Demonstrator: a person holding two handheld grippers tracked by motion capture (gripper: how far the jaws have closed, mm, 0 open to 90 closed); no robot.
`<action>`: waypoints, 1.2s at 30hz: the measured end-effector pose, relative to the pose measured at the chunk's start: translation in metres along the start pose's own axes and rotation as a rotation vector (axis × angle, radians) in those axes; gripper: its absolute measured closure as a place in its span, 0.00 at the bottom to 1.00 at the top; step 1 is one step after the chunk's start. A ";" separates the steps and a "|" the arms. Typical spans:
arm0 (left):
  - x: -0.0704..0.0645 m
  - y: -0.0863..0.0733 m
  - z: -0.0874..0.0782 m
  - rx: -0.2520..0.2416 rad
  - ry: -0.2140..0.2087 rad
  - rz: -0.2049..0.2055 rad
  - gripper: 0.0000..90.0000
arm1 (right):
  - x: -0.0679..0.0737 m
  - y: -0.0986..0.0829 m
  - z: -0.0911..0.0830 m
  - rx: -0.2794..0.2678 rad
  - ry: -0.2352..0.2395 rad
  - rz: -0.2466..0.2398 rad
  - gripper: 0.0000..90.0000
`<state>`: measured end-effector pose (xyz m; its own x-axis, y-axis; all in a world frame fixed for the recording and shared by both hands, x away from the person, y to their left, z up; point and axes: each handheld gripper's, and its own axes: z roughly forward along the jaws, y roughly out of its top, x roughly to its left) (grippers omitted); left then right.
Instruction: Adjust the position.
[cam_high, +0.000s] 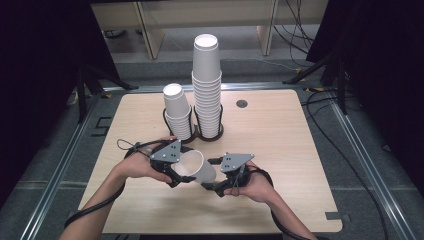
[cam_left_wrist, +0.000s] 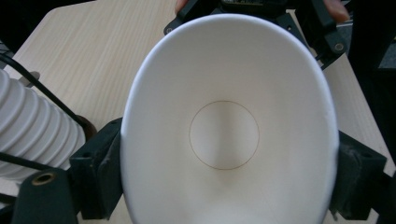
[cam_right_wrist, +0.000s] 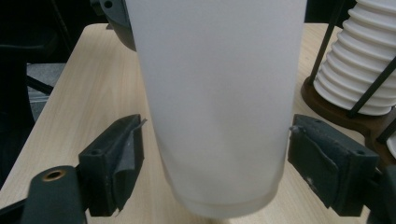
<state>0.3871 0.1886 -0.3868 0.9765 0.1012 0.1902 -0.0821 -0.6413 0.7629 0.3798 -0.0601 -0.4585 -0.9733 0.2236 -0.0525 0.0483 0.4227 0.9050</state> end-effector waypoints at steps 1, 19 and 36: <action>0.000 0.000 -0.001 0.010 -0.001 0.001 0.17 | 0.000 0.000 0.000 0.002 -0.008 0.000 0.20; 0.002 0.004 -0.003 0.163 0.066 0.026 0.17 | -0.003 -0.004 -0.009 -0.001 -0.054 0.005 0.18; 0.005 0.002 -0.033 0.360 0.108 0.064 0.17 | -0.002 -0.013 -0.018 -0.016 -0.087 0.053 0.18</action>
<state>0.3851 0.2130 -0.3634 0.9435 0.1195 0.3090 -0.0484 -0.8730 0.4854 0.3772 -0.0822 -0.4630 -0.9463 0.3206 -0.0404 0.0947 0.3945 0.9140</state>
